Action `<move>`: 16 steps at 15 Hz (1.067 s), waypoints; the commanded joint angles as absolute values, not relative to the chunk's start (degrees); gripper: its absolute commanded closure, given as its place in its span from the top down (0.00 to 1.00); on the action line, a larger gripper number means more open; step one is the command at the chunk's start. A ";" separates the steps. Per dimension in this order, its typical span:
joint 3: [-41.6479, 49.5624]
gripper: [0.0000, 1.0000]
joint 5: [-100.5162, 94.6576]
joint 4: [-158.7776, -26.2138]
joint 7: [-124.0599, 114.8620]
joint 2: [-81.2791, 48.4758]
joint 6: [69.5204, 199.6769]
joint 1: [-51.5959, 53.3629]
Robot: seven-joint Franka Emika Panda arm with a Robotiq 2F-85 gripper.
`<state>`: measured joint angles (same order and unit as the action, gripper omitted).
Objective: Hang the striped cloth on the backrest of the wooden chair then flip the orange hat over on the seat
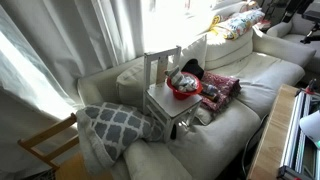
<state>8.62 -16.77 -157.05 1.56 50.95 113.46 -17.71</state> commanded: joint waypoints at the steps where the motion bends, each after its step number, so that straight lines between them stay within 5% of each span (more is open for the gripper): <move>1: 9.05 1.00 -17.14 -156.90 1.19 51.00 113.18 -17.13; 10: 8.05 1.00 -9.59 -157.13 -1.21 44.76 117.15 -11.30; 16: -0.51 1.00 9.19 -157.90 -13.38 32.06 137.12 -0.58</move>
